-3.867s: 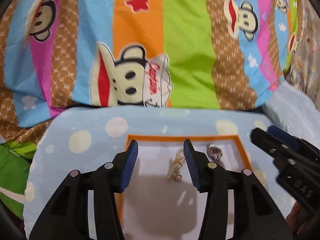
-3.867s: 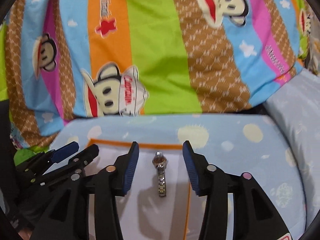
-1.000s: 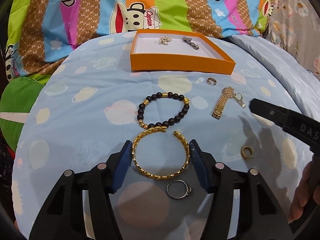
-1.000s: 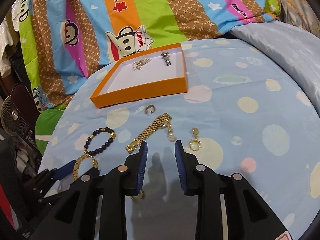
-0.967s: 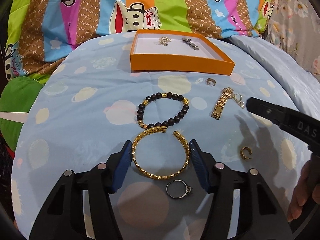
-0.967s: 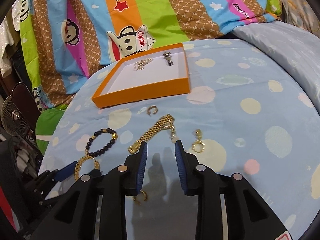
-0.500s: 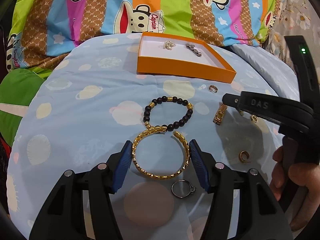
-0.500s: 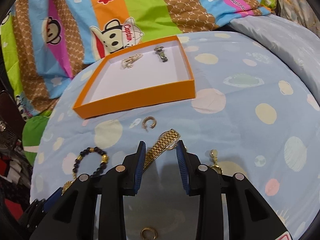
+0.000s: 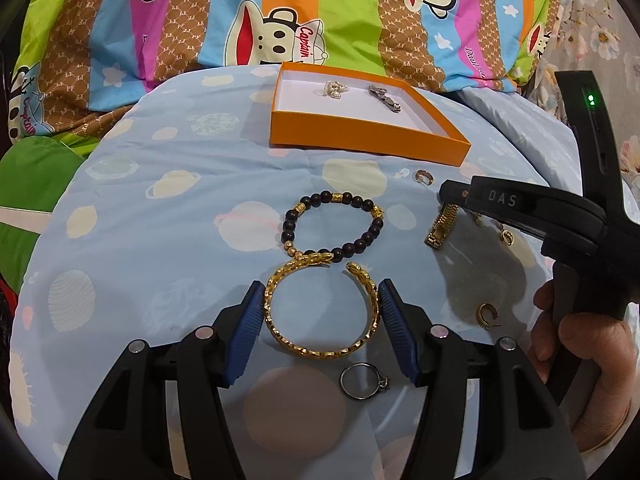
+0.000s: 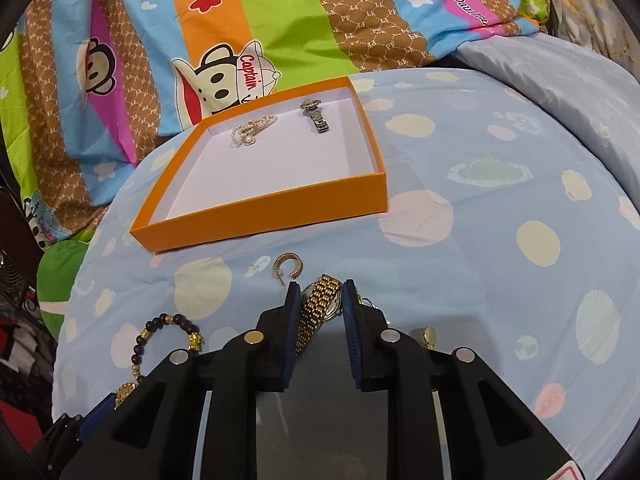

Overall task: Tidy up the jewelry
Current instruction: 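Grasp the gold link bracelet with the right tool while the left tool grasps the gold bangle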

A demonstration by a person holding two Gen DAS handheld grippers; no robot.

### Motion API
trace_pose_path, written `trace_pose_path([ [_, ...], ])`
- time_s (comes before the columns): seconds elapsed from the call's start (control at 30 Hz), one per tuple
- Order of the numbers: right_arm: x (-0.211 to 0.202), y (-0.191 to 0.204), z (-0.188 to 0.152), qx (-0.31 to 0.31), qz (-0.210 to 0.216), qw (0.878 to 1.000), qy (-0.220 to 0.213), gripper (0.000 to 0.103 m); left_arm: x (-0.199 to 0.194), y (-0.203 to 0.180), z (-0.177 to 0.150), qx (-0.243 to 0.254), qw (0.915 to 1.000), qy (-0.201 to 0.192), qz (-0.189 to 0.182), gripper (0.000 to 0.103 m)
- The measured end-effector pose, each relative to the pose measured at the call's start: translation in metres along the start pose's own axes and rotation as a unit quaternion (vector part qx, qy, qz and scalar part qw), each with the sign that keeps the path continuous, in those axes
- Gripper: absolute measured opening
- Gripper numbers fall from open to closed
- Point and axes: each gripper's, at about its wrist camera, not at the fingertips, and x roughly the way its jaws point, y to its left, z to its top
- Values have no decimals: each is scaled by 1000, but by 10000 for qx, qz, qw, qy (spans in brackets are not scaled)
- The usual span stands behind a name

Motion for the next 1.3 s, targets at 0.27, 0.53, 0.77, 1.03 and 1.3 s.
trace_pose_path([
  [0.27, 3, 9, 1, -151, -204, 9997, 13, 22, 0, 1, 0, 11, 10000, 10, 10, 57],
  [0.53, 4, 15, -1, -486, -376, 9981, -38, 22, 0, 0, 0, 18, 10000, 13, 16, 57],
  [0.77, -7, 5, -3, -266, 54, 9995, -154, 22, 1, 0, 0, 3, 10000, 5, 2, 57],
  [1.03, -41, 2, 3, -360, 404, 9978, -377, 4, -3, 5, 3, -167, 9998, -5, -143, 56],
  [1.3, -35, -6, 0, -373, 341, 9985, -198, 5, -1, 4, 2, -104, 9999, -24, -81, 57],
])
